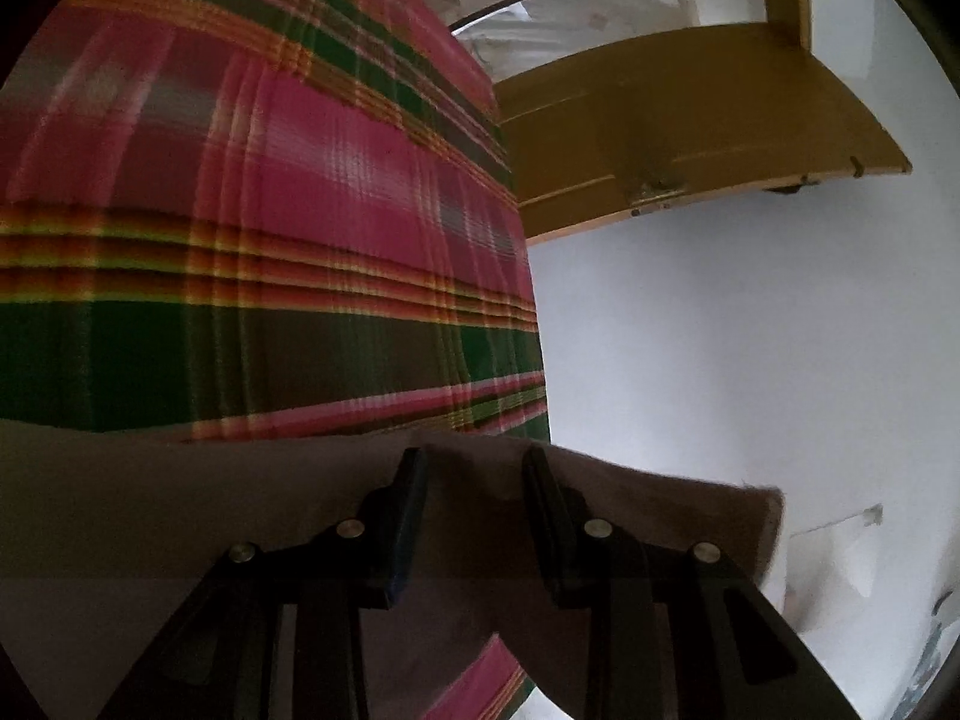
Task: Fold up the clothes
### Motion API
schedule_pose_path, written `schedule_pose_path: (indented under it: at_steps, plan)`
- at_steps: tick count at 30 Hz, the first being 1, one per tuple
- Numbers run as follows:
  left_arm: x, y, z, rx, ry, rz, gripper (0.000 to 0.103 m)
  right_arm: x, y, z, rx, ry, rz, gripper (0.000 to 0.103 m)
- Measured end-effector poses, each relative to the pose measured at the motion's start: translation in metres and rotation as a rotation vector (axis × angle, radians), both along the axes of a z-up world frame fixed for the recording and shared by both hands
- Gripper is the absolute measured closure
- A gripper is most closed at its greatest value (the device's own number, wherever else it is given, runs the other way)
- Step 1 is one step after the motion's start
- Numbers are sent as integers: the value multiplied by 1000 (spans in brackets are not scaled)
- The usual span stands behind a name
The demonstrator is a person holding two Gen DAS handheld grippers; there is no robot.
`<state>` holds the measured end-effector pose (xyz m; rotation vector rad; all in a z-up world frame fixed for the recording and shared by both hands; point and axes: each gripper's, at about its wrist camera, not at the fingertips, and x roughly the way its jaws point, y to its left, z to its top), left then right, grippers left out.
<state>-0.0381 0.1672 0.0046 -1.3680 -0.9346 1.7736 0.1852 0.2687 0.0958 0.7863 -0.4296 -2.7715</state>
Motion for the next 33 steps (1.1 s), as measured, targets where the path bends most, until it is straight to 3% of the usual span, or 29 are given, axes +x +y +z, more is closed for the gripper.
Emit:
schedule_pose_path:
  at_steps: [9,25,33]
  plan:
    - [23,-48,30,44,55,37,70,-10,-23,-13,4,-30,54,96]
    - [49,-109,38,-41,50,130,65,-26,-65,-39,-1,-96,168,97]
    - [58,-139,50,-64,99,262,65,-36,-87,-56,2,-143,236,97]
